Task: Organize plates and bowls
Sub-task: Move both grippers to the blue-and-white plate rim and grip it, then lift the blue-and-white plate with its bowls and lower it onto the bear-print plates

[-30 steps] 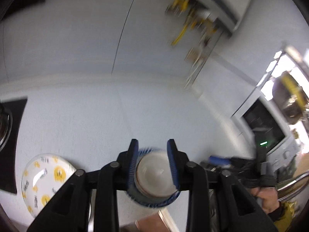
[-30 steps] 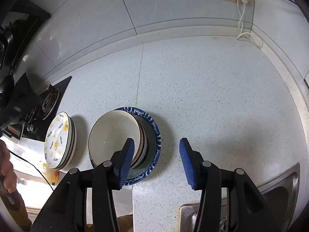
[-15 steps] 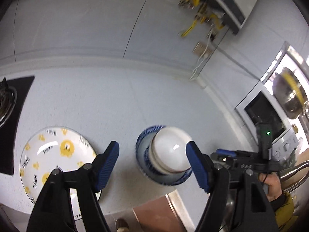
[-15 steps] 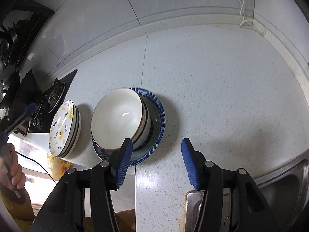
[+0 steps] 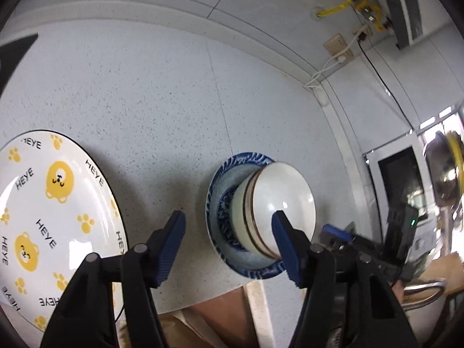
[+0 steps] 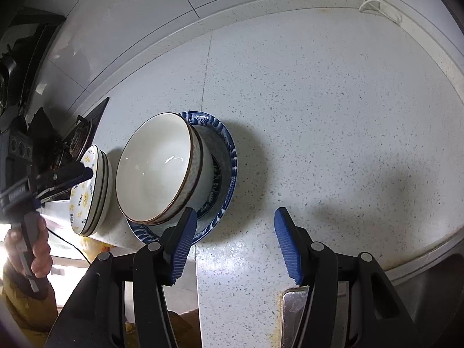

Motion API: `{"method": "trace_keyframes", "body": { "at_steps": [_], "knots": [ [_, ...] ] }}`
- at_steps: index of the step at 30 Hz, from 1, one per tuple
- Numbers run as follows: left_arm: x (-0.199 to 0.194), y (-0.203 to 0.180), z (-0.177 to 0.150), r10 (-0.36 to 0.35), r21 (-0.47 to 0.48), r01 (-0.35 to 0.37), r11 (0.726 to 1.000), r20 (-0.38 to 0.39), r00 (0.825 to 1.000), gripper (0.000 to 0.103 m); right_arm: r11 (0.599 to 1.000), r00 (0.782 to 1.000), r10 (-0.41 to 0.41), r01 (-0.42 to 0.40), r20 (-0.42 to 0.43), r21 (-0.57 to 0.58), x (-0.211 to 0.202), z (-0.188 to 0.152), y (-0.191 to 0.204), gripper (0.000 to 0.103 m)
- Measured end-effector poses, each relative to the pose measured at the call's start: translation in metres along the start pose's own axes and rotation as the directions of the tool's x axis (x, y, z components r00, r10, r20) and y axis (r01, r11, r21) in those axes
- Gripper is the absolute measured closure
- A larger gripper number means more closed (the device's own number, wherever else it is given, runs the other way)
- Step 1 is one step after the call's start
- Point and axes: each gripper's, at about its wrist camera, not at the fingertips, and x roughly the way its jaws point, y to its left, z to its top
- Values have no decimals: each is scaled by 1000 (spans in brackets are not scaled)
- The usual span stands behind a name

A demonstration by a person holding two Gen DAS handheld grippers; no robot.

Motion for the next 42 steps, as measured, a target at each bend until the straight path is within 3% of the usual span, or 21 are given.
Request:
{"method": "trace_keyframes", "body": {
  "at_steps": [6, 10, 16, 26, 28, 32, 42],
  "knots": [
    [28, 12, 1, -25, -76, 17, 997, -99, 995, 57, 1000, 1000, 10, -10, -25, -2, 6, 7, -2, 52],
    [43, 17, -4, -1, -84, -10, 996, -123, 992, 65, 1000, 999, 14, -14, -41, -7, 12, 15, -4, 54],
    [61, 19, -11, 40, -69, -52, 996, -153, 987, 71, 999, 996, 32, -34, -82, -17, 31, 25, -7, 75],
    [97, 25, -17, 50, -96, -70, 993, -195, 979, 94, 990, 977, 141, -141, -161, 11, 69, 31, -14, 88],
    [103, 29, -14, 41, -114, -64, 991, -199, 979, 96, 986, 972, 166, -168, -168, 6, 72, 32, -13, 93],
    [106, 36, -12, 12, -132, -39, 990, -204, 979, 94, 981, 963, 194, -195, -186, 13, 75, 34, -15, 93],
    [105, 30, -8, 31, -103, -51, 993, -190, 981, 95, 987, 972, 162, -158, -170, 37, 76, 33, -14, 93]
  ]
}}
